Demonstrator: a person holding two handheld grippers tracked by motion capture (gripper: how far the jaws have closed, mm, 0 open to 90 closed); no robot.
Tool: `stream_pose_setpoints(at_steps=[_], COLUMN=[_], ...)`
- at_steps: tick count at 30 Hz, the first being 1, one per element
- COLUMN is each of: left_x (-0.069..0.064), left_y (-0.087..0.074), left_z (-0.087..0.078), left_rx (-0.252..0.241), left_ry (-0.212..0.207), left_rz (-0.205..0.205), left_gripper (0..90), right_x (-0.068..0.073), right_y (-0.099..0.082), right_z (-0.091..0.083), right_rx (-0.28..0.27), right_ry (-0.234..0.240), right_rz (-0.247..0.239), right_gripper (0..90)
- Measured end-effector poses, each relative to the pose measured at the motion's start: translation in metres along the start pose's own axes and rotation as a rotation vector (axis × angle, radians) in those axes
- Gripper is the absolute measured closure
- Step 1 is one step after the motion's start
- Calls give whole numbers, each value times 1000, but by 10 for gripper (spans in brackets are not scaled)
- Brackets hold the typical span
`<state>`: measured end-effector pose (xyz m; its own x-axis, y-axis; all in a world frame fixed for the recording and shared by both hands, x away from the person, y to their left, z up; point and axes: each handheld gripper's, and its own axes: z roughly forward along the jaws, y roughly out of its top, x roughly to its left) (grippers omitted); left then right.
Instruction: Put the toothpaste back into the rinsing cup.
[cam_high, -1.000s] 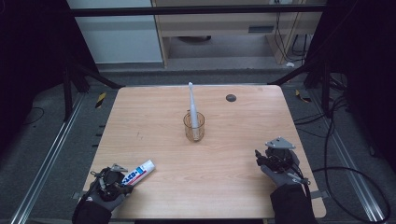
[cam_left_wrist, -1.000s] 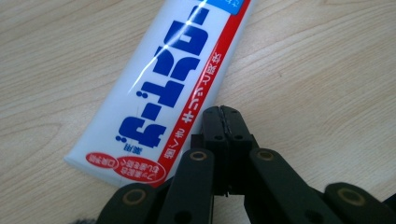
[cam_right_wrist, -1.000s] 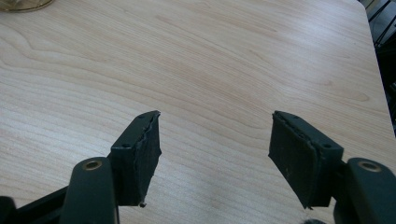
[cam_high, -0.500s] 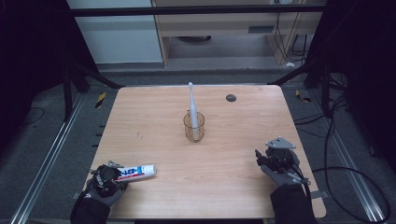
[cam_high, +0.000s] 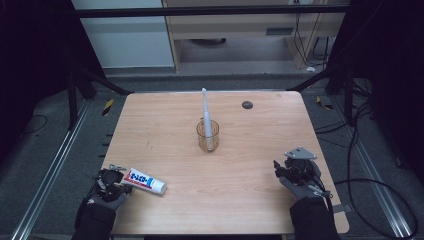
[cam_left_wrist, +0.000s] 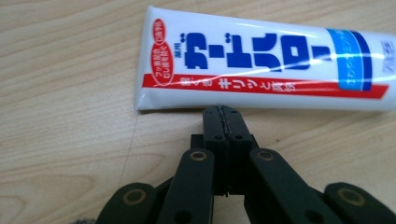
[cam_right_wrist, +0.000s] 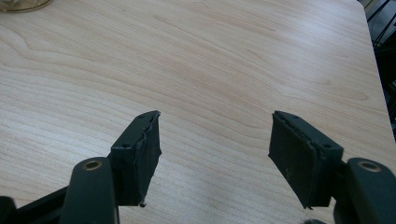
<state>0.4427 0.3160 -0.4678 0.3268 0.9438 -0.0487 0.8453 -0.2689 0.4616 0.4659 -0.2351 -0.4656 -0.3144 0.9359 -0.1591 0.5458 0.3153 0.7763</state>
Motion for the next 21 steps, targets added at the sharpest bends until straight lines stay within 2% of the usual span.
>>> stream_pose_setpoints(at_steps=[6, 12, 21], left_x=[6, 6, 2], left_y=[10, 23, 36], left_z=[2, 5, 13], left_rx=[-18, -25, -43], left_ry=[3, 11, 8], left_rz=[-13, -5, -2], left_gripper=[898, 899, 899], right_x=[0, 0, 0], right_y=[0, 0, 0], right_z=[1, 1, 0], right_rx=[3, 3, 2], right_ry=[1, 1, 3], right_rz=[-3, -3, 1], right_gripper=[335, 335, 335])
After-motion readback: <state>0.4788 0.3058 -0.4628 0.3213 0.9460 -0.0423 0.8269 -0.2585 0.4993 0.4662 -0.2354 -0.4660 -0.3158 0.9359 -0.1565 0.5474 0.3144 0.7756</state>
